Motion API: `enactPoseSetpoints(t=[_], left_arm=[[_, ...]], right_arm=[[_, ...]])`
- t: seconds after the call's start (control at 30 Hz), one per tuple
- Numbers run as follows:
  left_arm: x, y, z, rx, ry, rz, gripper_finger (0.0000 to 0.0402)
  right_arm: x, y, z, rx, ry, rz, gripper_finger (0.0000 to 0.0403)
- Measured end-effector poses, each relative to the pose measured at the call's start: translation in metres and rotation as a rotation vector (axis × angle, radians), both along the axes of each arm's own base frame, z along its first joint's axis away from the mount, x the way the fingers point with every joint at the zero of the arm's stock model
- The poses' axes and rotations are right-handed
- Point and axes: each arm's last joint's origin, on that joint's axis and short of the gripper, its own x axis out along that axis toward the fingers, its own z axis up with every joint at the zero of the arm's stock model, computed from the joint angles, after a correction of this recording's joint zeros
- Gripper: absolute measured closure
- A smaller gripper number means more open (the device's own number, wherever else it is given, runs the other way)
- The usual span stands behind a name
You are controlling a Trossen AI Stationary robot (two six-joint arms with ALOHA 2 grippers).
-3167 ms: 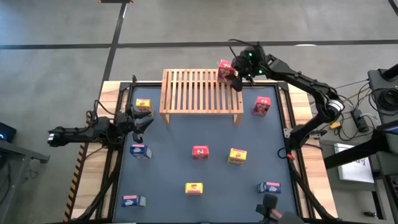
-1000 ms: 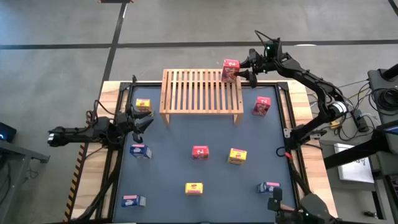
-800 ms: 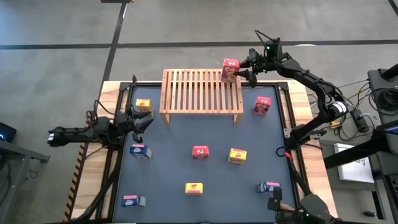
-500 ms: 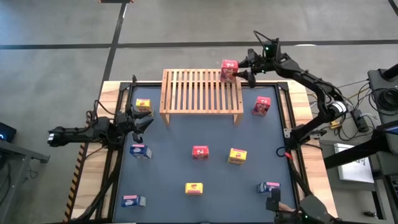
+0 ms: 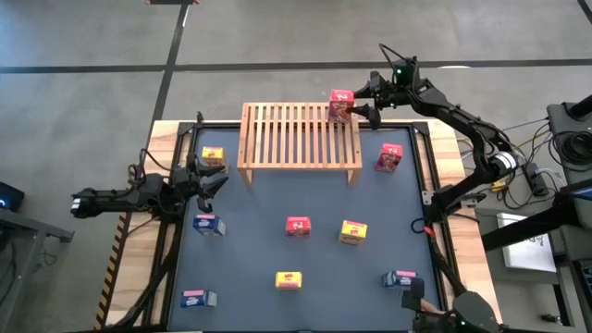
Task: Stack cereal on shelf
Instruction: Put the bottom right red cereal box on the shelf, then put the bottom red cereal box on the shelf aligned with the red cereal box
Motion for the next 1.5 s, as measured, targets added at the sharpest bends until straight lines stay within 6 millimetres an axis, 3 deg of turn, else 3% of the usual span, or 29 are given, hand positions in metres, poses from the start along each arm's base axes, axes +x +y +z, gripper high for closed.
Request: enactPoseSetpoints(t=[0.53,0.97,1.2,1.5], left_arm=[[0.0,0.0,0.0,0.0,0.0,0.0,0.0242],[0.0,0.0,0.0,0.0,0.0,0.0,0.0242],[0.0,0.0,0.0,0.0,0.0,0.0,0.0242],[0.0,0.0,0.0,0.0,0.0,0.0,0.0242]], right_arm=[[-0.033,0.025,0.027,0.016,0.022,-0.06,0.017],[-0.065,0.111,0.077,-0.002,-0.076,-0.054,0.0181],[-0.069,0.157,0.066,0.016,-0.136,0.031,0.0183],[-0.069,0.185,0.021,0.058,-0.317,0.117,0.0184]])
